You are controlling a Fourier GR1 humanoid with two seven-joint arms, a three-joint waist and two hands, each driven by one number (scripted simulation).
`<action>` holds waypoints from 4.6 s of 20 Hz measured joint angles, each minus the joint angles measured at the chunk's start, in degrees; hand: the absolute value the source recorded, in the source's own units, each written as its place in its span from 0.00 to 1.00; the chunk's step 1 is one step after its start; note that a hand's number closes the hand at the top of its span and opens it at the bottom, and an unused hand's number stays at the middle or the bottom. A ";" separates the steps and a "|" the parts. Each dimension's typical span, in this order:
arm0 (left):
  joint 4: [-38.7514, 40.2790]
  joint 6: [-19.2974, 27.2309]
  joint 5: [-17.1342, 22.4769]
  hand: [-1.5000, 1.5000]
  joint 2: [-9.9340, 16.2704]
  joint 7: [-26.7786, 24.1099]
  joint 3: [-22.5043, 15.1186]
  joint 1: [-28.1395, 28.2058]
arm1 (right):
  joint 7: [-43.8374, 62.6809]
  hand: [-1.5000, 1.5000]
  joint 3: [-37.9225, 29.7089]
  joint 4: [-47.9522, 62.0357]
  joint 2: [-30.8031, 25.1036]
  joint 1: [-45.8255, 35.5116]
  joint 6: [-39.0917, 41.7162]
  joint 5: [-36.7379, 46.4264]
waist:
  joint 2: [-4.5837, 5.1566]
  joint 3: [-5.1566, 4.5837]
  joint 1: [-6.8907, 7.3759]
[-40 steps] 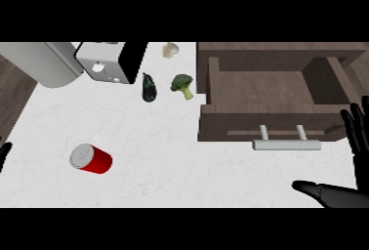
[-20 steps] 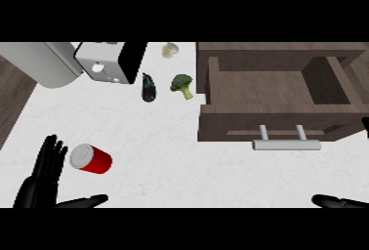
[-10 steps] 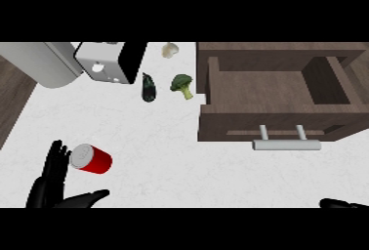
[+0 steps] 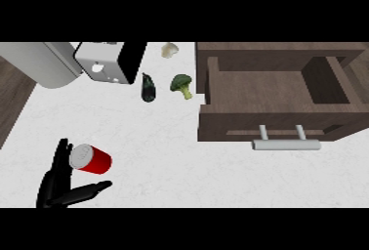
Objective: Pick up the can, place it into the drawer and close the drawer
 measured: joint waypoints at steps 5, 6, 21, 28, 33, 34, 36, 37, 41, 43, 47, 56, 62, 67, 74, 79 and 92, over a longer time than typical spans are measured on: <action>9.31 0.41 0.64 0.00 1.01 -5.31 1.26 -3.19 | 0.38 0.00 -1.07 0.64 -0.16 -0.96 0.58 -0.25 | 0.02 0.00 0.02; 11.84 0.36 0.95 0.00 1.72 -5.99 1.83 -4.94 | -0.15 0.00 -1.18 1.24 -0.18 -1.14 0.82 -0.06 | 0.02 -0.01 -0.01; 31.07 -4.04 1.37 1.00 6.24 -13.76 0.73 -17.88 | 1.81 0.00 -1.37 0.49 0.17 -3.10 0.87 0.96 | 0.07 -0.01 -0.16; 34.60 -8.28 2.17 1.00 6.24 -15.71 -0.45 -20.90 | 2.02 0.00 -1.08 -0.62 0.95 -2.93 0.42 1.98 | 0.05 0.00 -0.12; 36.37 -9.05 2.67 1.00 5.69 -16.96 -0.94 -23.64 | 1.83 0.00 -1.08 0.23 0.80 -4.09 0.06 2.79 | 0.07 0.00 -0.15; 37.35 -9.68 2.72 1.00 6.03 -18.25 -0.85 -24.02 | 1.10 0.00 -1.05 0.87 0.87 -4.17 0.14 3.11 | 0.07 -0.02 -0.17; 36.89 -9.32 3.11 1.00 5.30 -17.67 -1.11 -25.25 | 0.29 0.00 -0.88 0.80 1.31 -3.21 0.54 3.24 | 0.06 -0.01 -0.16; 37.37 -8.49 3.11 1.00 4.40 -17.59 -1.22 -26.42 | 0.68 0.00 -0.90 0.64 1.27 -3.38 0.44 3.14 | 0.07 0.00 -0.22; 39.48 -3.34 3.15 1.00 0.95 -15.98 -1.04 -32.68 | 2.71 0.00 -0.77 -0.54 0.64 -4.65 0.06 3.04 | 0.17 -0.03 -0.56; 40.15 -1.63 3.30 1.00 -0.39 -16.10 -1.03 -34.78 | 1.39 0.00 -1.14 -0.42 0.93 -3.68 0.42 3.08 | 0.15 -0.02 -0.58; 39.28 -0.13 4.35 1.00 -1.46 -13.62 -2.07 -38.64 | 1.42 0.00 -3.14 0.12 -0.13 -4.12 0.80 1.56 | 0.07 0.00 -0.44; 28.80 4.16 5.19 1.00 -3.09 -1.38 -9.24 -44.10 | 1.48 0.00 -4.54 -1.11 -0.32 -3.22 0.99 0.99 | -0.22 0.04 0.00; 18.32 8.48 7.11 1.00 -3.59 10.93 -14.40 -48.52 | 2.25 0.00 -4.22 -0.66 -0.70 -4.50 0.31 2.58 | -0.28 0.04 0.24; 13.26 12.75 8.65 1.00 -3.72 19.39 -17.36 -53.71 | 3.98 0.00 -3.99 -1.83 -1.01 -4.97 0.28 2.15 | -0.17 0.04 -0.11; 11.18 18.63 8.15 1.00 -3.70 28.79 -20.62 -62.96 | 3.68 0.00 -3.28 -1.35 -0.45 -5.81 -0.40 3.38 | -0.05 0.04 -0.41; 15.69 22.29 9.76 1.00 -3.75 31.56 -22.61 -70.74 | 4.06 0.00 -3.35 -1.24 -0.62 -6.70 -0.65 2.99 | 0.10 0.05 -1.00; 34.92 26.50 16.45 1.00 -3.78 31.52 -26.20 -89.04 | 5.33 0.00 -3.41 -0.67 -2.00 -9.45 -0.81 2.41 | 0.68 0.12 -3.08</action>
